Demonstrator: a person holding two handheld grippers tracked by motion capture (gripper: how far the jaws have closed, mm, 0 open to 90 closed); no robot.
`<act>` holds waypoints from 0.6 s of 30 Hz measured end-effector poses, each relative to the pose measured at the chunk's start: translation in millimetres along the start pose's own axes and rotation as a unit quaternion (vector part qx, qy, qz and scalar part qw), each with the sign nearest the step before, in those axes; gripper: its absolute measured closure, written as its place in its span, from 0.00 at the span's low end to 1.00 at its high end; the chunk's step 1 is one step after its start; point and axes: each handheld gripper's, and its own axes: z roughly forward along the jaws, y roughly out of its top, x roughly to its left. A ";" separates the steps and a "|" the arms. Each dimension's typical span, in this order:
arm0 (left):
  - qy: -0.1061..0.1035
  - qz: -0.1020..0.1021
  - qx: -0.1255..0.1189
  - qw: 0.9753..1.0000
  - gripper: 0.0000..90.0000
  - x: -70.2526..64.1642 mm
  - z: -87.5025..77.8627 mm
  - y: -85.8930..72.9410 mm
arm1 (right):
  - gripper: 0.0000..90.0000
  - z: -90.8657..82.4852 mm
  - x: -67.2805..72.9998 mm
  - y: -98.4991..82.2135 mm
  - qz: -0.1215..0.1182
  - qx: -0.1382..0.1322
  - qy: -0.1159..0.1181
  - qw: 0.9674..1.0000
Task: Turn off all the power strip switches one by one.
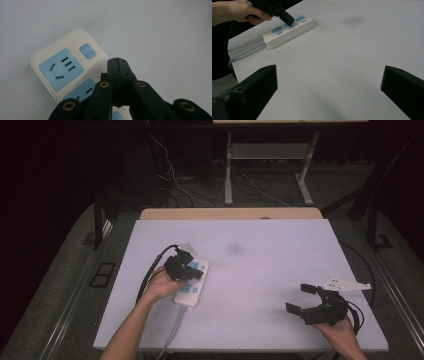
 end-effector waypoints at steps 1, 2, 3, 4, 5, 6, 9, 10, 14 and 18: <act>0.001 0.000 0.002 1.000 1.00 0.3 -0.5 -0.2 | 0.00 0.1 -0.2 0.0 0.000 0.000 0.000 1.000; 0.001 0.000 0.003 1.000 0.99 0.8 -1.2 -0.5 | 0.01 0.2 0.0 0.0 0.000 0.001 0.000 1.000; 0.003 0.002 0.005 1.000 0.99 1.5 -1.9 -1.0 | 0.00 0.1 0.3 -0.1 -0.001 0.001 0.000 1.000; 0.003 0.001 0.003 1.000 0.99 2.0 -2.2 -1.5 | 0.00 0.1 0.5 -0.2 -0.002 0.000 0.001 1.000; 0.002 0.000 0.002 1.000 0.99 2.2 -2.6 -1.7 | 0.00 0.1 0.6 -0.3 -0.002 0.001 0.001 1.000; 0.001 0.000 0.002 1.000 0.99 2.7 -3.4 -1.6 | 0.00 0.1 0.5 -0.2 -0.001 0.001 0.000 1.000; 0.002 -0.001 -0.003 1.000 0.99 4.2 -5.4 -1.2 | 0.00 0.1 0.1 -0.2 0.000 0.001 0.000 1.000; 0.002 -0.001 -0.003 1.000 0.99 4.6 -6.0 -1.0 | 0.01 0.1 -0.1 -0.3 0.000 0.001 0.000 1.000; 0.006 -0.002 -0.008 1.000 0.99 7.0 -9.1 0.3 | 0.00 0.3 0.0 -0.4 -0.001 0.001 0.000 1.000; 0.009 0.000 -0.007 1.000 0.99 8.5 -11.8 3.6 | 0.01 0.4 -0.3 -0.4 -0.001 0.001 -0.001 1.000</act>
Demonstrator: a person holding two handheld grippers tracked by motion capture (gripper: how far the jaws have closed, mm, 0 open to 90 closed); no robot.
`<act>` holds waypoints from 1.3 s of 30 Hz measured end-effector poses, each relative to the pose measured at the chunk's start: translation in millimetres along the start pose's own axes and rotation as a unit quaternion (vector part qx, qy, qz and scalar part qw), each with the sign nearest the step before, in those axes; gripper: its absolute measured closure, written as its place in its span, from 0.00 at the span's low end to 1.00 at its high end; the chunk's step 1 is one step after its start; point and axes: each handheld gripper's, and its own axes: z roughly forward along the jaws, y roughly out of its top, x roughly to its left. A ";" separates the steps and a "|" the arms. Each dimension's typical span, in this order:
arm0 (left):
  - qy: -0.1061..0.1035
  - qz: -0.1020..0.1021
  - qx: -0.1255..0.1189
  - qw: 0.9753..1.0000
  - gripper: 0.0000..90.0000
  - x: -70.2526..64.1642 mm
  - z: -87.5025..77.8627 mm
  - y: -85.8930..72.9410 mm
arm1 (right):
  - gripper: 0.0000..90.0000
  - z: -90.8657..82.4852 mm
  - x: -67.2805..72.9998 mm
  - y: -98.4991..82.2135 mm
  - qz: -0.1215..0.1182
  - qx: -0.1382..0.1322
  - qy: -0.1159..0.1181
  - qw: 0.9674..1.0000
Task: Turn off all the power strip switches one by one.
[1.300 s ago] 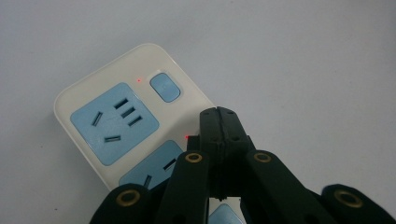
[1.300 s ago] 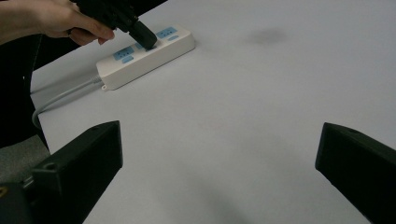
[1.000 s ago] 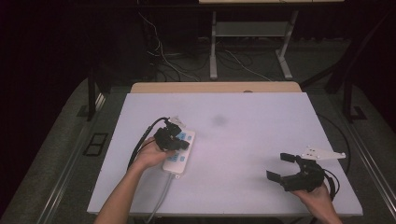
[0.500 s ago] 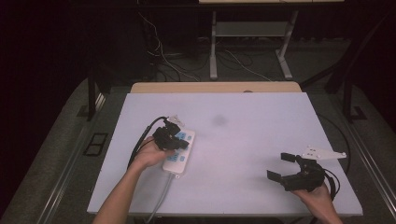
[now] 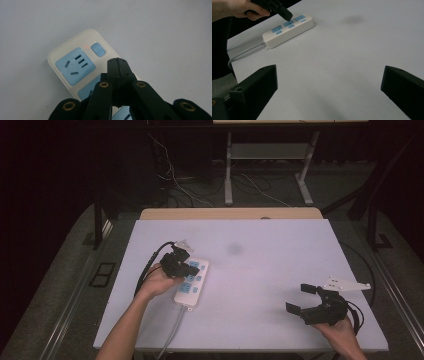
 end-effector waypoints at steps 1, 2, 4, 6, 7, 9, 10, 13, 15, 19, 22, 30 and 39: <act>0.001 0.004 0.001 1.000 0.99 0.3 -0.3 1.2 | 0.00 -0.1 0.2 0.0 0.000 0.001 0.000 1.000; 0.002 0.004 0.003 1.000 0.99 0.3 -0.8 2.2 | 0.01 0.0 0.3 -0.1 0.000 0.001 0.000 1.000; 0.002 0.008 0.002 1.000 0.99 0.8 -1.4 5.3 | 0.00 0.3 0.5 -0.2 -0.001 0.002 0.000 1.000; 0.003 0.008 0.001 1.000 0.99 1.2 -1.7 7.9 | 0.00 0.4 0.5 -0.2 -0.001 0.002 0.001 1.000; 0.004 0.009 0.001 1.000 0.99 1.4 -2.0 9.1 | 0.01 0.3 0.5 -0.1 -0.001 0.002 0.000 1.000; 0.005 0.009 0.000 1.000 0.99 2.2 -2.9 11.1 | 0.00 -0.1 0.4 -0.1 0.000 0.001 0.001 1.000; 0.005 0.011 -0.001 1.000 0.99 2.7 -3.6 12.4 | 0.01 -0.3 0.4 -0.2 0.000 0.001 0.000 1.000; 0.007 0.012 -0.002 1.000 0.99 4.3 -5.4 15.9 | 0.01 -0.8 -0.1 -0.3 0.000 0.000 0.000 1.000; 0.009 0.012 -0.001 1.000 0.99 4.8 -6.4 18.2 | 0.00 -0.9 -0.4 -0.3 0.001 -0.001 0.000 1.000; 0.010 0.013 -0.002 1.000 0.99 6.6 -8.4 23.4 | 0.00 -0.9 -0.3 -0.3 0.001 -0.001 0.000 1.000; 0.012 0.016 -0.001 1.000 0.99 7.4 -10.0 28.0 | 0.01 -1.1 -0.4 -0.3 0.001 -0.001 0.000 1.000; 0.015 0.020 0.003 1.000 0.99 7.9 -7.2 36.0 | 0.00 -1.7 -0.6 -0.2 0.001 -0.002 0.000 1.000; 0.016 0.024 0.015 0.999 0.99 8.4 8.1 37.5 | 0.00 -2.1 -1.0 -0.2 0.001 -0.002 0.000 1.000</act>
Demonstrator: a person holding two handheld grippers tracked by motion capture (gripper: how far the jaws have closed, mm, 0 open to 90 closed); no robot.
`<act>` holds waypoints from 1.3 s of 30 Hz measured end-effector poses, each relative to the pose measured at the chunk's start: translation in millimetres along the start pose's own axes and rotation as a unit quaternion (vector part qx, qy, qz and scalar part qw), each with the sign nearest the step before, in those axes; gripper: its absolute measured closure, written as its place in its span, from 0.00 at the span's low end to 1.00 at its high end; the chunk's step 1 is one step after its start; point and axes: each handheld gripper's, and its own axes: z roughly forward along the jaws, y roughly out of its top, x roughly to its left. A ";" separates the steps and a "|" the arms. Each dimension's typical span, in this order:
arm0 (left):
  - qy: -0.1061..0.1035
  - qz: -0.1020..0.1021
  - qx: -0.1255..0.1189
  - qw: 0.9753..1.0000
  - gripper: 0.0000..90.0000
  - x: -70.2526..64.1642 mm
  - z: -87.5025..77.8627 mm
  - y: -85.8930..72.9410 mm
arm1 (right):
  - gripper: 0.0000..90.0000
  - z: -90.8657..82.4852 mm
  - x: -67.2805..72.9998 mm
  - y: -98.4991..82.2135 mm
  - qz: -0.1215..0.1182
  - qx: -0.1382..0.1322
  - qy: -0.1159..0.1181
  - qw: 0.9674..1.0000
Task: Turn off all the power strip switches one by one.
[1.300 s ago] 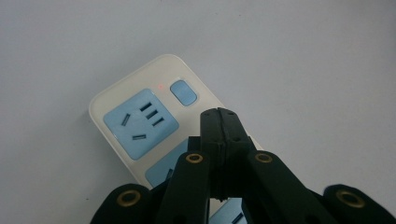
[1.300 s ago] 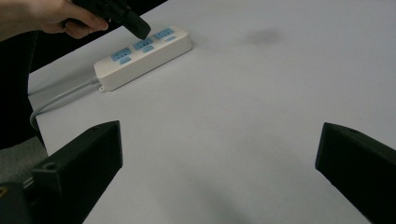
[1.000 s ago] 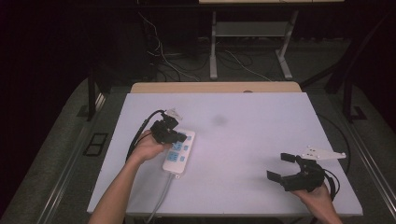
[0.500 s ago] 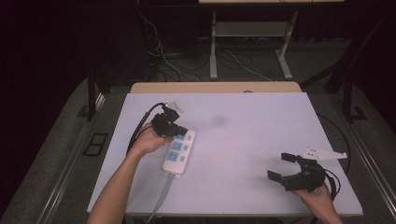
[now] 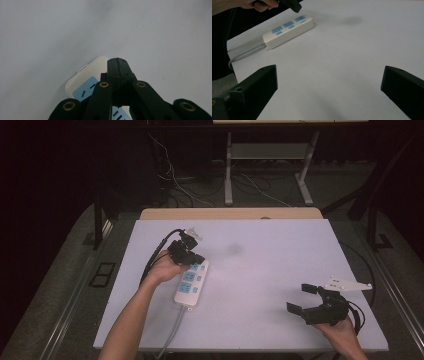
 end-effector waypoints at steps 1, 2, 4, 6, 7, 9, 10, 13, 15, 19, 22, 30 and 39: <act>0.000 -0.002 0.000 1.000 0.99 -0.1 1.3 0.0 | 0.01 -0.1 -0.1 0.0 0.000 0.000 0.000 1.000; -0.001 -0.001 0.001 1.000 0.99 0.2 2.3 0.0 | 0.01 -0.2 -0.1 0.0 0.000 0.000 0.000 1.000; 0.000 0.000 0.003 1.000 0.99 0.5 4.3 -0.1 | 0.01 -0.3 -0.4 0.0 0.001 0.000 0.000 1.000; -0.001 -0.002 0.004 1.000 0.99 0.9 6.1 -0.3 | 0.00 -0.4 -0.5 -0.1 0.001 0.000 0.000 1.000; -0.001 -0.003 0.004 1.000 0.99 1.3 7.2 -0.6 | 0.01 -0.5 -0.6 -0.2 0.000 0.000 0.000 1.000; 0.000 -0.006 0.004 1.000 0.99 2.2 9.4 -0.9 | 0.00 -0.6 -0.8 -0.2 0.001 0.000 0.000 1.000; 0.001 -0.007 0.004 1.000 0.99 2.9 9.9 -1.0 | 0.01 -0.7 -1.0 -0.1 0.001 0.001 0.000 1.000; -0.001 -0.008 0.003 1.000 0.99 3.4 12.1 -1.1 | 0.01 -1.1 -1.4 -0.3 0.002 0.000 0.000 1.000; 0.001 -0.006 0.006 1.000 0.99 3.1 13.6 -0.8 | 0.00 -1.3 -1.6 -0.3 0.002 0.000 0.000 1.000; 0.000 -0.005 0.007 1.000 0.99 3.0 16.5 -0.6 | 0.00 -1.2 -1.8 -0.3 0.001 0.000 0.000 1.000; 0.000 -0.004 0.011 1.000 0.99 2.9 19.0 -0.9 | 0.00 -1.2 -1.7 -0.3 0.002 0.001 0.000 1.000; -0.002 -0.006 0.019 1.000 0.99 3.0 24.3 -5.2 | 0.00 -1.3 -1.8 -0.4 0.001 0.001 0.000 1.000; -0.005 -0.013 0.018 1.000 0.99 4.5 24.2 -7.5 | 0.01 -2.0 -1.8 -0.3 0.000 0.000 -0.001 1.000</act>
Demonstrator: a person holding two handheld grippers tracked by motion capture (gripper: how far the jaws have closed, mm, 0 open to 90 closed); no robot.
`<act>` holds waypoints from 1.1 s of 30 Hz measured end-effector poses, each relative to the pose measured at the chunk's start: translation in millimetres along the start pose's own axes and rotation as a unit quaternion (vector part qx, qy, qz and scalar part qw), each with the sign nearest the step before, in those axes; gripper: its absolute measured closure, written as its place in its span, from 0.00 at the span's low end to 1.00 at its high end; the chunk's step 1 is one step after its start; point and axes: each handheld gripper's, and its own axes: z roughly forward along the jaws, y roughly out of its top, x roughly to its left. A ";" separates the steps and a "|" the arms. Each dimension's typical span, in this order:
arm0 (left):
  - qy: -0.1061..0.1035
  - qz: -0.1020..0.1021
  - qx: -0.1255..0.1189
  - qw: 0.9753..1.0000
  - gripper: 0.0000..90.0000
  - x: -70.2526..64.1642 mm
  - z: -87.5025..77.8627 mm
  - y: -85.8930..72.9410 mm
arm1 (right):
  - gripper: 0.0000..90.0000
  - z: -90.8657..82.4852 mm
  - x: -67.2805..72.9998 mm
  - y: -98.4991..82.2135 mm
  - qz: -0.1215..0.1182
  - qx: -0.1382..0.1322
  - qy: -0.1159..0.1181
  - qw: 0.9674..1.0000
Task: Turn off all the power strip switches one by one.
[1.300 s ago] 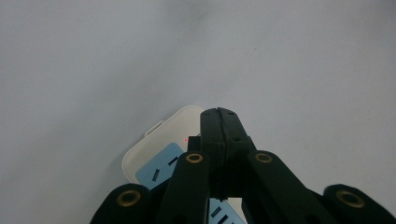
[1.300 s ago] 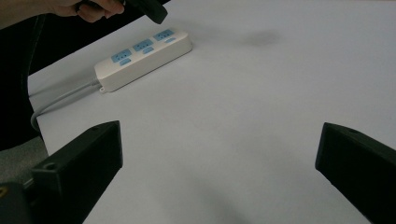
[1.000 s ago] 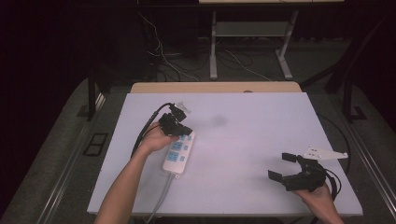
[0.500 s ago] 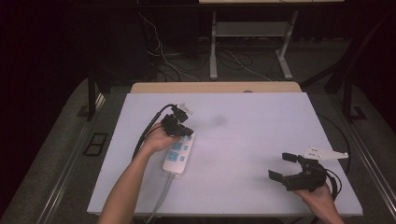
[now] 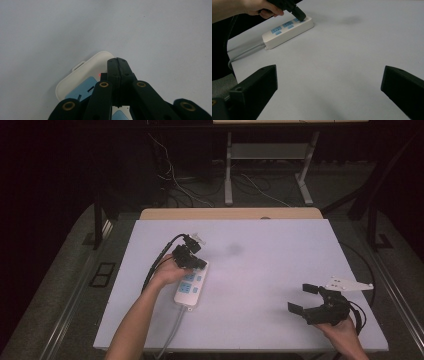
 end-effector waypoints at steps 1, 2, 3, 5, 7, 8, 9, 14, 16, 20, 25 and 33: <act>-0.001 -0.002 0.000 1.000 0.99 0.1 -0.1 -0.2 | 0.01 0.0 -0.1 0.0 0.000 0.000 0.000 1.000; -0.002 -0.005 -0.004 1.000 0.99 0.2 0.3 -0.6 | 0.01 0.0 -0.1 0.0 0.000 0.000 0.000 1.000; -0.004 -0.006 -0.005 1.000 0.99 0.7 0.2 -1.1 | 0.00 0.0 -0.1 0.0 0.001 0.001 0.000 1.000; -0.007 -0.012 -0.010 1.000 0.99 1.8 0.2 -2.7 | 0.00 -0.1 0.0 0.0 0.000 0.000 0.000 1.000; -0.007 -0.015 -0.013 1.000 0.99 2.5 0.0 -3.7 | 0.01 -0.4 0.1 0.1 -0.001 0.000 0.000 1.000; -0.008 -0.017 -0.014 1.000 0.99 2.5 0.1 -3.9 | 0.00 -0.6 0.0 0.1 0.000 0.000 -0.001 1.000; -0.008 -0.018 -0.014 1.000 0.99 2.4 0.2 -3.9 | 0.01 -0.9 -0.1 0.1 0.000 0.000 -0.001 1.000; -0.010 -0.018 -0.015 1.000 0.99 3.2 0.2 -4.1 | 0.00 -1.7 -0.2 0.2 -0.002 0.000 -0.002 1.000; -0.012 -0.020 -0.014 1.000 0.99 3.6 0.2 -4.2 | 0.00 -1.6 -0.1 0.1 -0.003 0.000 -0.002 1.000; -0.013 -0.022 -0.013 1.000 1.00 3.7 0.3 -4.2 | 0.01 -1.3 0.5 0.1 -0.003 0.003 -0.002 1.000; -0.018 -0.035 -0.012 0.999 1.00 5.0 1.5 -4.3 | 0.00 -1.3 0.9 0.3 -0.004 0.003 -0.001 1.000; -0.010 -0.029 -0.011 0.999 1.00 2.3 1.4 -3.6 | 0.00 -1.2 1.9 0.5 -0.005 0.003 -0.001 1.000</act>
